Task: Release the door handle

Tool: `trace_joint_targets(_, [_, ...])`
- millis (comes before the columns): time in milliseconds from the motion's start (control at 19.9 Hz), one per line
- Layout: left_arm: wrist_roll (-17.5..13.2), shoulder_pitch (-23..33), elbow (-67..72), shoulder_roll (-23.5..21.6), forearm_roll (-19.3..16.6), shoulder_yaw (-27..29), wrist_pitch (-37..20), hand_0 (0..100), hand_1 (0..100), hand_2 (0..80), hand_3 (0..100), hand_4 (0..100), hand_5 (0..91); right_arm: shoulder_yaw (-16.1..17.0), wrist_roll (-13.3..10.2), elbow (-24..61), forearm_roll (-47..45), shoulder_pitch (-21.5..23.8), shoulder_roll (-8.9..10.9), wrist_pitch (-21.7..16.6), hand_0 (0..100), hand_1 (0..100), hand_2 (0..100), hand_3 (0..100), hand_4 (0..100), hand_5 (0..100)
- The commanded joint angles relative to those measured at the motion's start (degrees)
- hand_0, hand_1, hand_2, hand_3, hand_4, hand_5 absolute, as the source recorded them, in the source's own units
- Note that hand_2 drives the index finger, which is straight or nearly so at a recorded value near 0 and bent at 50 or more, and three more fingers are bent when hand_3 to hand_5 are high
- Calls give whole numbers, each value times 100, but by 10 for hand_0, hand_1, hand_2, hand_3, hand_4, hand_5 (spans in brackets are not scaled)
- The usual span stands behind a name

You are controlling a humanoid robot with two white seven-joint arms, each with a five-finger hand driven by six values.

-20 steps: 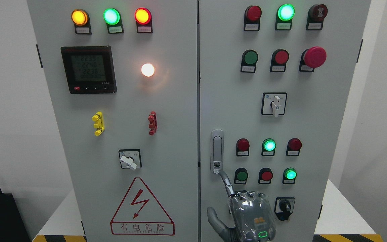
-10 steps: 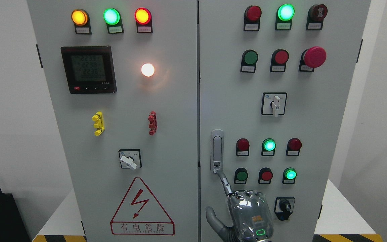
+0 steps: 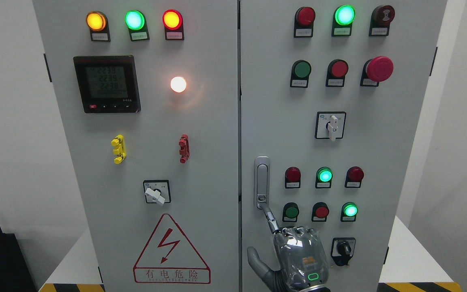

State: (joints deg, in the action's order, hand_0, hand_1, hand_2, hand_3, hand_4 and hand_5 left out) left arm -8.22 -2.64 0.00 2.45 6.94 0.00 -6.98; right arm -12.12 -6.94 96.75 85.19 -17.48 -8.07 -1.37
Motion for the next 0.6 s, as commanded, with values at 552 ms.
trace_joint_targets(552, [4,0,97,1,0,62,4,120,389,0,0,0,0,8,210,11,-2,96,-1,14,423,252,0,1000,1000,985])
